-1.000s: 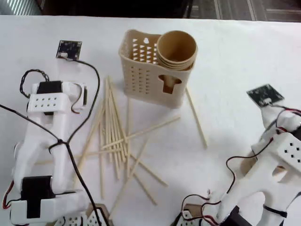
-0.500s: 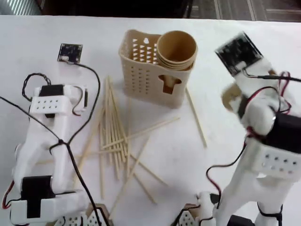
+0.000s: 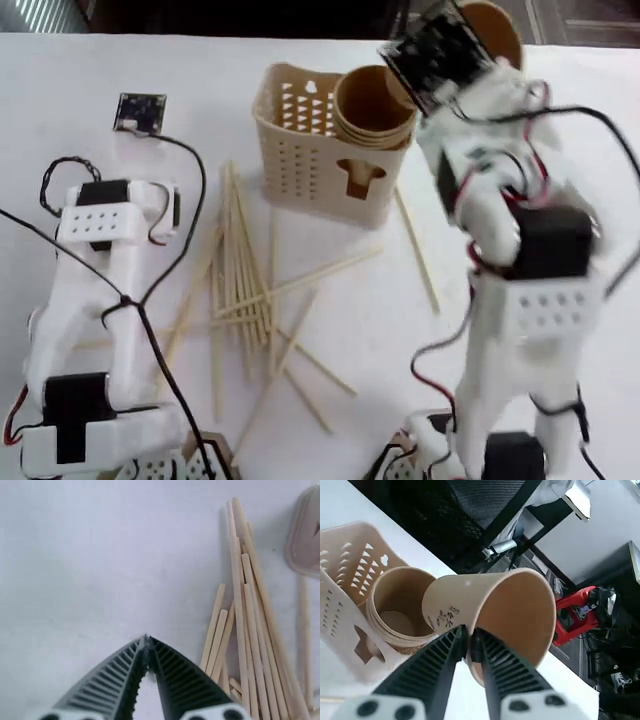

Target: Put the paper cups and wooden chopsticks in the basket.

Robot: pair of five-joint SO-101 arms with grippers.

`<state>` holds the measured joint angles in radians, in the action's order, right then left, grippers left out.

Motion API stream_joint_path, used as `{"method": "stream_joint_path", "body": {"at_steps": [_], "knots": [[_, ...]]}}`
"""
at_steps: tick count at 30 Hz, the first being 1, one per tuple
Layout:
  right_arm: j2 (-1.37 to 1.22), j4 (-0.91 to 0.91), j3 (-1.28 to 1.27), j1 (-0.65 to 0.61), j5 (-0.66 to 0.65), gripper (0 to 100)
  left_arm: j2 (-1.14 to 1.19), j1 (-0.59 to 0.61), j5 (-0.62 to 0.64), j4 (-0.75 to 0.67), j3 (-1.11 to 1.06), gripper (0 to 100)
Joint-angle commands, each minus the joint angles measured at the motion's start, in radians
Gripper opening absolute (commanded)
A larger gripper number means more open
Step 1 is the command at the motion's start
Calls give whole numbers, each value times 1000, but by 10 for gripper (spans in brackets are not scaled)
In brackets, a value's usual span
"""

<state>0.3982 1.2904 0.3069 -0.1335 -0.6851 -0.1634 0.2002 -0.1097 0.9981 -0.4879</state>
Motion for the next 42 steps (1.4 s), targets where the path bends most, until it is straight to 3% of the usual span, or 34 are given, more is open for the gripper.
{"method": "stream_joint_path", "body": {"at_steps": [1,6,31,38,42], "knots": [[-54,-41,43,-48,9,19,-39,10,8,-20,3,24],[-111,-44,43,-94,9,19,-39,10,6,-20,3,24],[-74,82,118,-97,8,22,-33,12,3,-35,3,24],[-74,53,124,-130,57,173,-39,12,2,-57,-21,24],[-74,10,120,-142,115,195,-39,18,2,-71,-28,24]]}}
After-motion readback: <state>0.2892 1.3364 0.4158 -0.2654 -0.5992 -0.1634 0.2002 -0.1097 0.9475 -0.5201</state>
